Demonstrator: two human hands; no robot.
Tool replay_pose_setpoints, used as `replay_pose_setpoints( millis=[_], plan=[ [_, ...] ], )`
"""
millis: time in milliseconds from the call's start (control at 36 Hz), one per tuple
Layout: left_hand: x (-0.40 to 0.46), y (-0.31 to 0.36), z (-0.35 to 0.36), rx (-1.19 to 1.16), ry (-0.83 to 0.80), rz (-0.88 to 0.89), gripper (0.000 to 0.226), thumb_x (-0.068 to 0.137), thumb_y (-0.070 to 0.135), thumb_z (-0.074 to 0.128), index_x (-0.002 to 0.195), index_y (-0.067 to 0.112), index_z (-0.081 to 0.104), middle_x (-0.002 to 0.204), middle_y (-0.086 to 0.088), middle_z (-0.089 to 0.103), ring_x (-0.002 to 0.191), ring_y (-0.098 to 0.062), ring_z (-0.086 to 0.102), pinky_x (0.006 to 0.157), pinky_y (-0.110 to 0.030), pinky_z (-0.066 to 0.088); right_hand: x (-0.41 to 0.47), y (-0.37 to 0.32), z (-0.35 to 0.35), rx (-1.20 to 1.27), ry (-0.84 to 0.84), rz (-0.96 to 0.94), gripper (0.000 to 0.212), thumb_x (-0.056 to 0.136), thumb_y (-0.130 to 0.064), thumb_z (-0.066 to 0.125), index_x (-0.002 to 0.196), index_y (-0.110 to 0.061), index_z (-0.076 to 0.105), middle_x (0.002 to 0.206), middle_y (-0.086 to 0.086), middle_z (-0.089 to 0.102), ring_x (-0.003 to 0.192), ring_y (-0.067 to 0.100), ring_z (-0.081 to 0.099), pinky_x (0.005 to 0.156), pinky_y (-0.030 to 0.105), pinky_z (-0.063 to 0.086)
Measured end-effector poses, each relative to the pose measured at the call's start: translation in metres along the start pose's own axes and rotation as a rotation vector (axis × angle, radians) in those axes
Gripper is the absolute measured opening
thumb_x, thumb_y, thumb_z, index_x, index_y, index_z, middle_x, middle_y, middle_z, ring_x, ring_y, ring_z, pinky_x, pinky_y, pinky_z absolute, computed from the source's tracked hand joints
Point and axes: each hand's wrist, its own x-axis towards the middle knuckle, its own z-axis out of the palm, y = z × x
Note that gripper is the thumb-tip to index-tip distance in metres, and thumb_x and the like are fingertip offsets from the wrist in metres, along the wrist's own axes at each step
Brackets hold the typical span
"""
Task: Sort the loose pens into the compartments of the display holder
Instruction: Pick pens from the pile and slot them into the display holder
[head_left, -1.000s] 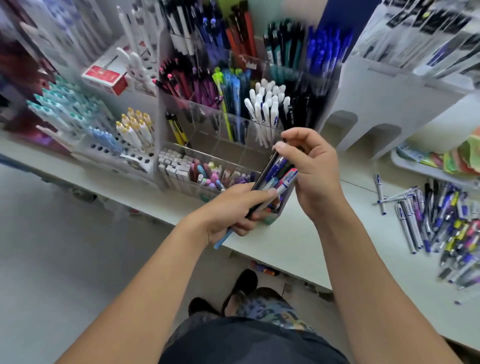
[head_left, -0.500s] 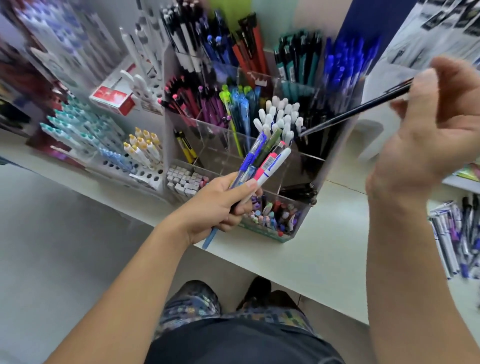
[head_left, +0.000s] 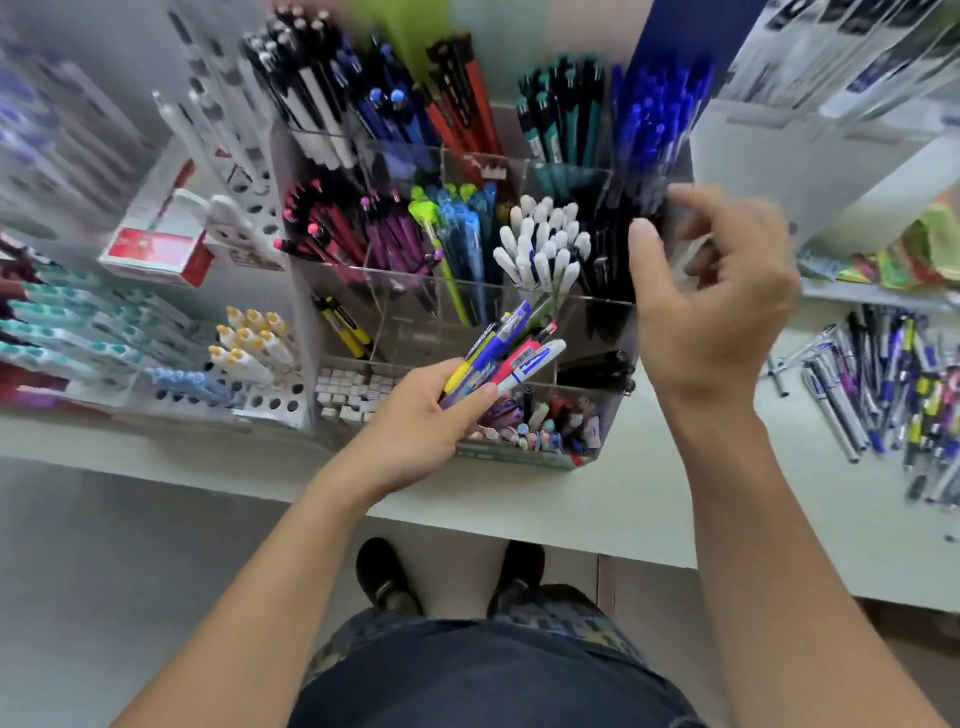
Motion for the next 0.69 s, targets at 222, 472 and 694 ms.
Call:
replay_pose_setpoints(
  millis=[222,472,694],
  plan=[
    [0.000,0.002,0.006,0.181,0.060,0.202,0.016,0.101,0.030,0.059,0.095,0.017,0.064,0.071,0.005,0.065,0.065,0.002,0.061,0.056,-0.023,0.043,-0.044,-0.029,0.021,0.019,-0.465,0.271,0.017,0.085,-0.038,0.079,0.079,-0.024,0.073,0.059,-0.007,0.063,0.052,0.007,0.056,0.056,0.026,0.046],
    [0.010,-0.013,0.001,-0.018,-0.108,0.109,0.014,0.102,0.020,0.058,0.112,0.019,0.068,0.077,0.016,0.071,0.068,0.010,0.064,0.061,-0.008,0.043,-0.029,-0.022,-0.011,0.356,-0.263,0.550,0.015,0.094,-0.016,0.073,0.081,-0.017,0.068,0.066,0.007,0.068,0.051,0.015,0.061,0.048,0.027,0.052],
    [0.019,-0.015,0.003,0.138,-0.134,0.145,0.018,0.096,0.043,0.060,0.106,0.029,0.066,0.095,-0.003,0.074,0.094,-0.028,0.071,0.086,-0.056,0.057,-0.056,-0.030,0.008,0.242,-0.421,0.582,0.017,0.080,-0.027,0.087,0.081,-0.015,0.075,0.065,0.003,0.072,0.058,0.012,0.064,0.059,0.032,0.056]
  ],
)
